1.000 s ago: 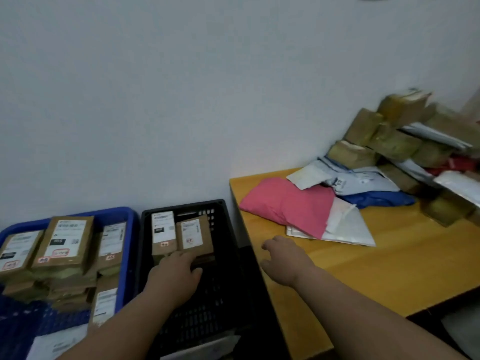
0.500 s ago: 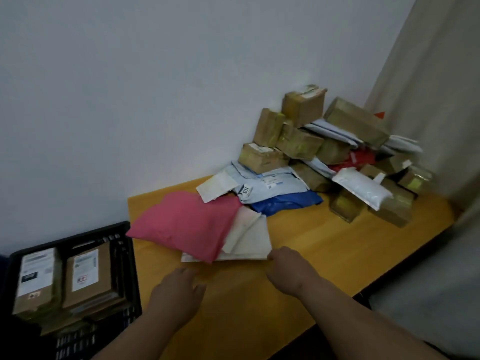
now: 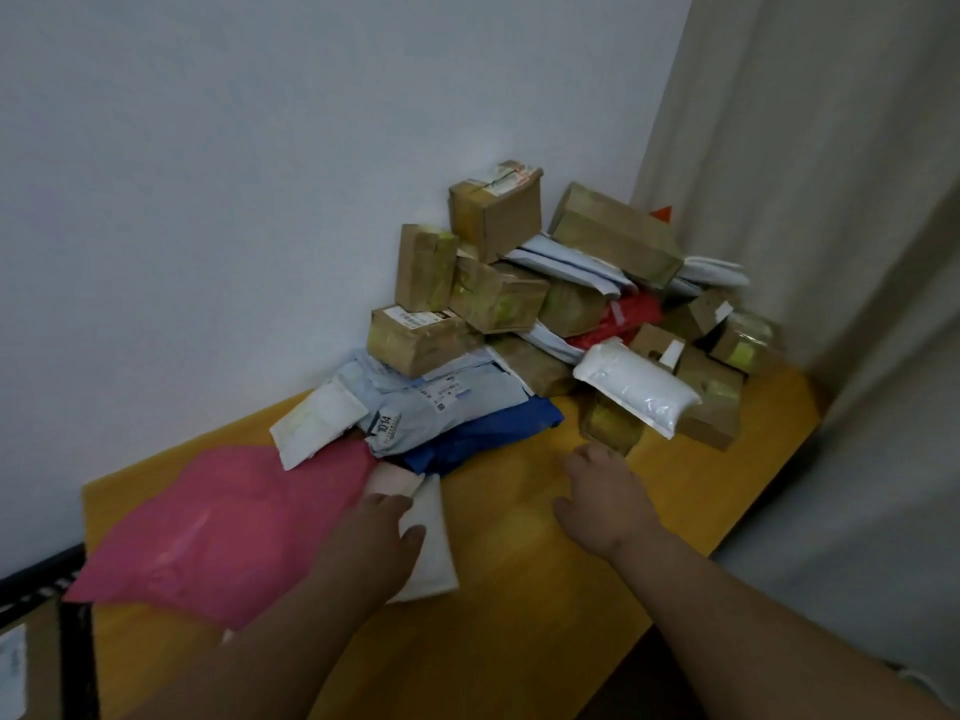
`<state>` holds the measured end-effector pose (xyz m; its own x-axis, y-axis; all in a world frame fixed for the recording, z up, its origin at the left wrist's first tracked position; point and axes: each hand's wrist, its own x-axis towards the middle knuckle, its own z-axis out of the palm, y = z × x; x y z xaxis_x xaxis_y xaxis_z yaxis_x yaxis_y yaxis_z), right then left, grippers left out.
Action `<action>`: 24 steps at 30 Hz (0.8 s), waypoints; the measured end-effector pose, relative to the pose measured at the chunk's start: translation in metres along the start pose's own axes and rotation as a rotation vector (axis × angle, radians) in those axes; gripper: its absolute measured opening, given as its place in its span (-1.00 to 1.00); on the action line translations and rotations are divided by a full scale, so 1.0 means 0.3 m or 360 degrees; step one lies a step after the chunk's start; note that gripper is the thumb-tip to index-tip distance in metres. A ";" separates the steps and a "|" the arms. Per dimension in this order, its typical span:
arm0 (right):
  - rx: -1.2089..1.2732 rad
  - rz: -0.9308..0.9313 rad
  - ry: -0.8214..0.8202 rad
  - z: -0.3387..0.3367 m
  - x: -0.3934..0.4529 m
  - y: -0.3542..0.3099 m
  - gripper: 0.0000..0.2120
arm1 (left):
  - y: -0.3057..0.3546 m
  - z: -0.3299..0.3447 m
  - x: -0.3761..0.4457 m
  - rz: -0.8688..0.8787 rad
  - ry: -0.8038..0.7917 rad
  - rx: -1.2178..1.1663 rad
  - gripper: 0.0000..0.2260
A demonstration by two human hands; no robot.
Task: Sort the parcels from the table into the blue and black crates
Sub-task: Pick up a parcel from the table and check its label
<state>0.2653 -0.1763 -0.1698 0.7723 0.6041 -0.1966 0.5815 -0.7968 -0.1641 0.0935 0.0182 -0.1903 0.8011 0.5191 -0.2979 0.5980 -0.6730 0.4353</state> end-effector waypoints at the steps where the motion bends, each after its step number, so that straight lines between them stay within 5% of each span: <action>1: -0.0052 0.0027 0.0085 -0.023 0.035 0.050 -0.53 | 0.036 0.011 0.036 0.0004 0.0019 0.0015 -0.55; 5: -0.0198 0.0103 0.0268 -0.106 0.199 0.246 -0.32 | 0.205 0.074 0.173 -0.0066 0.0098 0.0020 -0.56; 12: -0.0242 0.0020 0.0020 -0.131 0.429 0.515 -0.04 | 0.523 0.209 0.319 -0.0131 0.0113 -0.0048 -0.57; 19: 0.0711 -0.0200 0.0125 -0.245 0.488 0.562 -0.31 | 0.663 0.176 0.375 -0.0261 0.0165 -0.0382 -0.57; 24: 0.1601 0.0041 -0.0433 -0.328 0.475 0.523 -0.42 | 0.747 0.103 0.354 -0.0372 0.0189 -0.1144 -0.56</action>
<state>0.4918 -0.2163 -0.1283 0.6250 0.6690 -0.4024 -0.0127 -0.5067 -0.8621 0.3132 -0.0938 -0.1507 0.6234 0.6862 -0.3747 0.5556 -0.0516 0.8299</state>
